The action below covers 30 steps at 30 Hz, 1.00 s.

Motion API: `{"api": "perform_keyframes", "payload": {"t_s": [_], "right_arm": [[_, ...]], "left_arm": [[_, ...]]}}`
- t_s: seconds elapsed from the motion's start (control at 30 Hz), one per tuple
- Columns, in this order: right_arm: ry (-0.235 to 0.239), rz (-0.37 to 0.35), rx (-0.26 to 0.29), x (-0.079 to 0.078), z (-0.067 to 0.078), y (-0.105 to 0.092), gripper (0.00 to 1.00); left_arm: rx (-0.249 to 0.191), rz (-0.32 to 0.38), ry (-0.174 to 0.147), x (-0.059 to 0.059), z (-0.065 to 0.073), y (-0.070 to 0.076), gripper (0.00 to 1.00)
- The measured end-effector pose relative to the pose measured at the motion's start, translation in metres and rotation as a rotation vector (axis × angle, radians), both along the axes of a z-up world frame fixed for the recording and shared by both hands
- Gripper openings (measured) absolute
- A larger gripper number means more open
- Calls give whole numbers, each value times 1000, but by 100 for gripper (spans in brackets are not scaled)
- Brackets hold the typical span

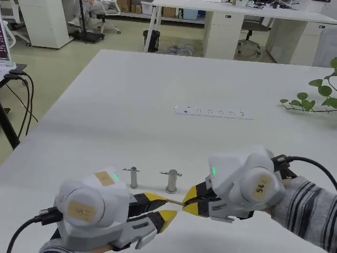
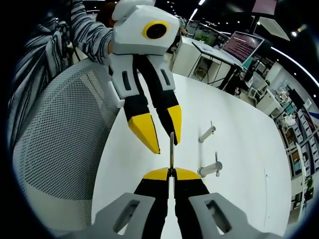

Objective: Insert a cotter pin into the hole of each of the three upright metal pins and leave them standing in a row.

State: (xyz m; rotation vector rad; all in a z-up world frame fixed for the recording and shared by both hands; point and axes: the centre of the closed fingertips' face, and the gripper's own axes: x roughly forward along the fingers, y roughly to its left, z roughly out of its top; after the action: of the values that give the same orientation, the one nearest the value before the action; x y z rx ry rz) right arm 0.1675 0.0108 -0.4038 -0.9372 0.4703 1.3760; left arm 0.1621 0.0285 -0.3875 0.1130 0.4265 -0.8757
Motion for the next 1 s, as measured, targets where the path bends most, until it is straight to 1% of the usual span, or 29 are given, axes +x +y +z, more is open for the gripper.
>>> {"api": "perform_keyframes", "payload": {"t_s": [0.07, 0.17, 0.23, 0.3, 0.43, 0.5, 0.63, 0.67, 0.73, 0.77, 0.83, 0.97, 1.0], "right_arm": [[-4, -26, -6, 5, -1, -6, 0], [-12, -65, -27, 12, -3, -17, 0], [-7, -78, -34, 13, -5, -22, 0], [-9, -95, -48, 16, -7, -28, 0], [-5, -124, -80, 21, -13, -40, 0], [-6, -138, -90, 23, -16, -45, 0], [5, -170, -130, 29, -25, -57, 0], [4, -177, -146, 31, -29, -61, 0], [-7, -176, -168, 34, -33, -65, 0], [-16, -174, -182, 36, -35, -68, 0], [-15, -175, -192, 39, -39, -72, 0], [-8, -186, -196, 44, -44, -76, 0], [-5, -191, -195, 45, -45, -76, 0]], "left_arm": [[-7, 14, -7, 3, 0, -2, 15], [-1, 26, -15, 7, -3, -6, 17], [0, 34, -21, 10, -4, -9, 19], [-4, 47, -21, 14, -6, -11, 20], [10, 63, -17, 20, -14, -15, 26], [17, 65, -15, 23, -17, -17, 26], [26, 82, -12, 31, -22, -20, 27], [28, 89, -9, 34, -24, -21, 27], [34, 89, -7, 36, -26, -24, 29], [41, 91, -6, 38, -29, -25, 29], [53, 89, -2, 42, -33, -27, 29], [89, 89, 3, 48, -41, -30, 29], [92, 86, 2, 49, -42, -31, 29]]}}
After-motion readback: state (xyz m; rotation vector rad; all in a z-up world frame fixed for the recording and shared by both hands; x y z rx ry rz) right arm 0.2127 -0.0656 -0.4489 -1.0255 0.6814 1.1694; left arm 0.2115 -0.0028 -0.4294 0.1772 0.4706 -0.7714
